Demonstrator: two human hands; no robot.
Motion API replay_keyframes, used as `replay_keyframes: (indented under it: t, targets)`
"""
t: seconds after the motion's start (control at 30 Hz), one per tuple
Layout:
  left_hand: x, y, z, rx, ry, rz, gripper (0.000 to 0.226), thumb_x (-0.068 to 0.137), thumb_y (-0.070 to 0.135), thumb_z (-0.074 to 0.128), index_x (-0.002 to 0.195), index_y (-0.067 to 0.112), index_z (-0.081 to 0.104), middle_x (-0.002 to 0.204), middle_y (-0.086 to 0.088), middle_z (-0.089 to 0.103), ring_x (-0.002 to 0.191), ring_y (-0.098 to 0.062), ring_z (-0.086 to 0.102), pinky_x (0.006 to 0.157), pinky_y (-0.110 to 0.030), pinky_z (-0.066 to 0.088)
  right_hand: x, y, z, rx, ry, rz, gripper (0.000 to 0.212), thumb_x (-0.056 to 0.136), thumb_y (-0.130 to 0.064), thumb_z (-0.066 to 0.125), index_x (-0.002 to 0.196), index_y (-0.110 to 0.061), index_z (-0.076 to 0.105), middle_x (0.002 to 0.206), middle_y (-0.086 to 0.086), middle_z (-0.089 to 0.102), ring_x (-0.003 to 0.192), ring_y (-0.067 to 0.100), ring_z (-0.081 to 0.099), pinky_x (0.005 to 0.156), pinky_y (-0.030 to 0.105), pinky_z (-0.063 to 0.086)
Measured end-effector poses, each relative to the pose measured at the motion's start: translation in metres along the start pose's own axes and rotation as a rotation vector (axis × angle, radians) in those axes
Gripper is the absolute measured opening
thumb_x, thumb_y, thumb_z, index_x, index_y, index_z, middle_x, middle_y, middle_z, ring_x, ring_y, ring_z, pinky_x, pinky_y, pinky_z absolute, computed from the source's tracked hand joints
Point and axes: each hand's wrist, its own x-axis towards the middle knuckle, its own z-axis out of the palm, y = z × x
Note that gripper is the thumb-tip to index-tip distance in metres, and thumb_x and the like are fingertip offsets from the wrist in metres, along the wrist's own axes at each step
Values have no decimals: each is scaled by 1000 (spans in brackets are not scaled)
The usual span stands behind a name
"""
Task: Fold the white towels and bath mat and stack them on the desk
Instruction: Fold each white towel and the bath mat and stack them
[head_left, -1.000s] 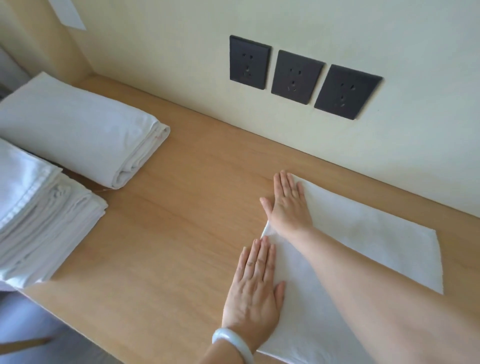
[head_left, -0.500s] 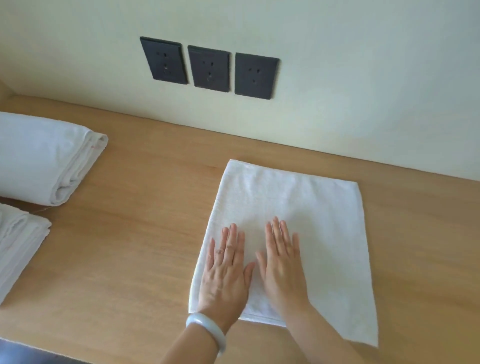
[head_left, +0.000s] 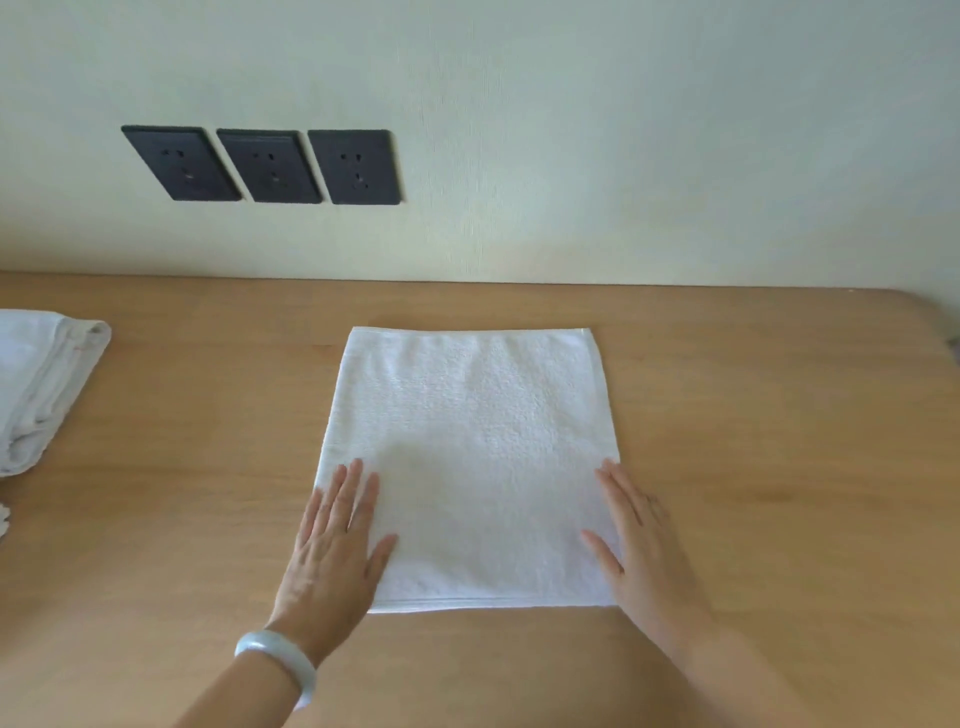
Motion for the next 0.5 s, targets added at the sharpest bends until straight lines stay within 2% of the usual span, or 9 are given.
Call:
replay_keyframes:
  t: [0.07,0.1,0.17,0.23,0.3,0.33,0.37,0.43,0.5]
  targets:
    - [-19,6,-9,21,-1,195,61,97,54,31,142,15,47,141,-5,46,128,-25,48,109,-38,29,-20,-9,-4,-9,-68,-184,53,92,-49,44,137,-21,41,138,-11,40,127,12,42,109,20,23]
    - [-28,7,-11,44,-6,283,59,96,56,32,136,18,53,129,-2,53,115,-24,56,103,-36,32,-27,-12,-2,-58,-108,-269,48,89,-50,48,128,-23,47,128,-11,44,116,11,48,103,22,28]
    - [-36,4,-13,92,-9,372,55,93,57,39,130,22,58,113,1,57,98,-21,60,94,-34,35,-35,-10,5,-164,-158,-377,37,87,-47,53,117,-27,52,117,-12,48,105,9,51,96,25,31]
    - [-33,-2,-13,139,-9,406,51,89,53,46,129,24,57,107,1,57,92,-21,59,88,-33,36,-33,-7,8,-227,-84,-435,22,86,-28,59,107,-25,58,110,-9,51,96,10,52,88,28,38]
    - [-26,-3,-15,195,-19,471,48,81,33,57,127,21,55,102,0,56,85,-22,58,80,-31,41,-26,-6,8,-268,-15,-458,30,74,-3,62,99,-20,60,102,-4,55,89,14,51,80,27,46]
    - [-21,-3,-19,230,-21,494,52,74,16,54,126,18,55,99,-1,56,81,-22,57,75,-32,46,-22,-6,9,-299,-8,-457,39,66,4,62,98,-18,60,100,-2,55,87,16,52,77,28,48]
    - [-16,-4,-22,273,-22,494,59,67,4,42,124,15,55,94,-2,55,77,-23,55,69,-32,50,-17,-7,10,-333,-4,-449,45,60,7,64,98,-17,60,98,-1,56,85,18,52,76,28,48]
    - [-7,-4,-32,356,-22,447,68,61,-1,23,119,10,57,88,-5,53,70,-24,52,61,-34,50,-8,-10,12,-363,21,-407,51,49,11,68,92,-16,59,89,0,54,77,20,51,73,28,39]
    - [-1,-4,-34,378,2,401,63,62,-3,23,111,8,61,83,-5,53,66,-24,51,57,-34,47,2,-12,9,-337,42,-347,51,44,14,70,82,-17,57,81,-3,51,70,19,48,66,27,34]
